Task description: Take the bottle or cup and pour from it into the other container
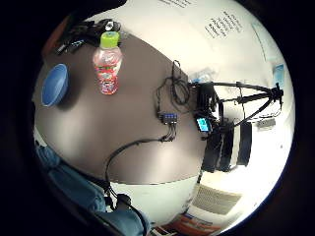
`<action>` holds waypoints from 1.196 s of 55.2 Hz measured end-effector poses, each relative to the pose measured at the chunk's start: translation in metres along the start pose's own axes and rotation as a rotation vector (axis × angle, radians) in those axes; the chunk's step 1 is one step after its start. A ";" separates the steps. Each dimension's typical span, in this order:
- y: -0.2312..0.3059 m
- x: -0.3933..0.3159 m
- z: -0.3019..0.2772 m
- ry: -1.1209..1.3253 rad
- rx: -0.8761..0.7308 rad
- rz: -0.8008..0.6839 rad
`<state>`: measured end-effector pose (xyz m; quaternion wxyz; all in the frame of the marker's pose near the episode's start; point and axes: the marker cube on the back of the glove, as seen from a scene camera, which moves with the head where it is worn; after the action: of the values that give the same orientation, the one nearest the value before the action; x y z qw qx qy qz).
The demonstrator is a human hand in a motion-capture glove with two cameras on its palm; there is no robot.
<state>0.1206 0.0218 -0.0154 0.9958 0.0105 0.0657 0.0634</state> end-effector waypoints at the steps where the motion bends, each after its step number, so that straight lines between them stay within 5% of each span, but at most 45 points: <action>1: 0.000 0.003 -0.001 -0.010 0.006 -0.001; 35: -0.010 0.132 0.040 -0.389 0.243 -0.002; 66: -0.049 0.137 0.123 -0.813 0.246 -0.002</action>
<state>0.2773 -0.0104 0.0872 0.9320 0.1534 -0.3254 0.0448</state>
